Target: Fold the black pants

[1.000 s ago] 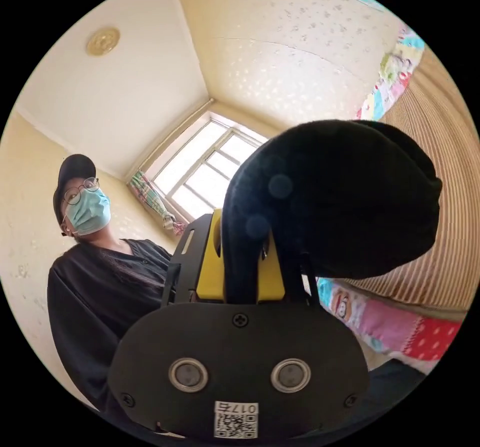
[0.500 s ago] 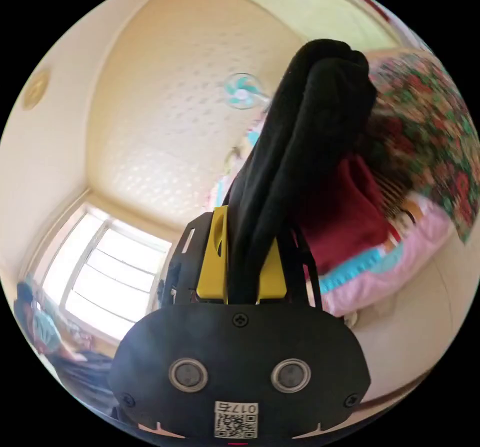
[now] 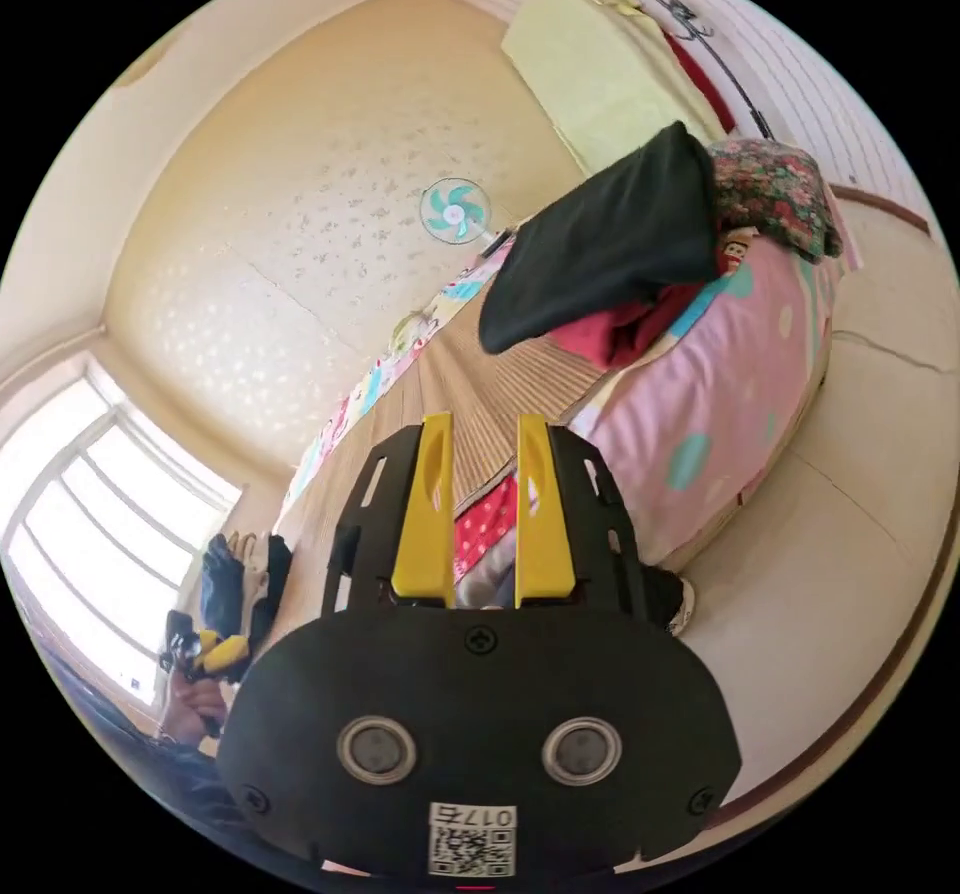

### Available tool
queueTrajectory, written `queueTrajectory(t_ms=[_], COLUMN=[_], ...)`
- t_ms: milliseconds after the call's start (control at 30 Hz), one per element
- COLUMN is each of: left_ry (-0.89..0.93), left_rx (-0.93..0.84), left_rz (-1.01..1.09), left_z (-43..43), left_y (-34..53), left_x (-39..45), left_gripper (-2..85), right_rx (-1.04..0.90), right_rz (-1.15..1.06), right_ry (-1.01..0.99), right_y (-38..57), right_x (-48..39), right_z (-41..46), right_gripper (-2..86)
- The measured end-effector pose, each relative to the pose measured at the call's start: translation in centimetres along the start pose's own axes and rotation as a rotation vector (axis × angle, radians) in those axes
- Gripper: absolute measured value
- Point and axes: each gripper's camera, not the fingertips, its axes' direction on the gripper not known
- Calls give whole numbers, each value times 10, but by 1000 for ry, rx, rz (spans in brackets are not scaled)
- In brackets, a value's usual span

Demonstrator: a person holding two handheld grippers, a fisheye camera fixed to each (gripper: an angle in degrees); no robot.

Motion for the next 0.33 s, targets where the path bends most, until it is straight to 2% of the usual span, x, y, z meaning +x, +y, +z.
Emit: queueTrajectory(t_ms=[100, 167, 233, 333], left_ry=[-238, -394, -597, -787], left_rx=[107, 227, 418, 661], left_rz=[40, 52, 25, -48], left_z=[-23, -53, -109, -183], left_y=[6, 9, 11, 13], left_x=[17, 25, 32, 24], left_gripper=[100, 100, 106, 121], right_rx=[-333, -355, -366, -403], right_rz=[-159, -194, -213, -217], right_ry=[-103, -104, -139, -167], right_y=[17, 27, 32, 37], right_x=[-71, -103, -133, -157], right_z=[86, 108, 125, 140], right_gripper=[70, 69, 67, 68])
